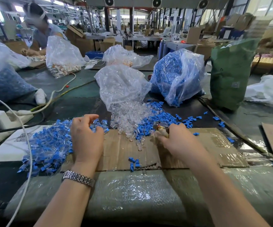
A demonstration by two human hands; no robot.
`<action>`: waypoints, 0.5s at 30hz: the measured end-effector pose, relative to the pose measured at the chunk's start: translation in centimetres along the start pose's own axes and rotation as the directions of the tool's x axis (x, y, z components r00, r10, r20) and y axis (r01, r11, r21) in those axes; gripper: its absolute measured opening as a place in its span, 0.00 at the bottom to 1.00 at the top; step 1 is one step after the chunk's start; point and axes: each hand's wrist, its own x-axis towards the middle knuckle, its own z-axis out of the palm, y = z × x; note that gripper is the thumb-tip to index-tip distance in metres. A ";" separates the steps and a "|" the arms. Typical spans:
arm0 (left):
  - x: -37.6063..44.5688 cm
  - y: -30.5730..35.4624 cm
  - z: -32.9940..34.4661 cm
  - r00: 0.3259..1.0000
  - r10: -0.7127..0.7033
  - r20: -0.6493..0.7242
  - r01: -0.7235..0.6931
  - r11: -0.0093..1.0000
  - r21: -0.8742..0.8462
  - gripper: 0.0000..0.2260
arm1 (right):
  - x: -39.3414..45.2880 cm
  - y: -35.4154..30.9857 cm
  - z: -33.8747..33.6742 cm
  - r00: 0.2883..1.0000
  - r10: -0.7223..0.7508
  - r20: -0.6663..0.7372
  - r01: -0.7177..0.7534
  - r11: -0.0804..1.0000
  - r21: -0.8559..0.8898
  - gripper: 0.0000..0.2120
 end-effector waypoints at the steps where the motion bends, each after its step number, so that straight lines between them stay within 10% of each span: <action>1: -0.1 0.1 0.0 0.999 0.036 0.032 -0.036 0.999 -0.007 0.12 | 0.3 0.3 0.7 1.000 0.020 -0.010 -0.021 0.996 -0.087 0.18; 9: -1.7 2.1 0.0 0.810 0.214 0.546 -0.168 0.977 -0.133 0.05 | -0.5 -0.4 2.2 0.978 -0.106 -0.181 0.070 0.978 -0.196 0.22; 15: -1.9 2.4 -0.1 0.754 0.254 0.606 -0.230 0.966 -0.119 0.10 | -3.0 -1.6 1.3 0.877 -0.448 0.174 0.389 0.875 0.289 0.07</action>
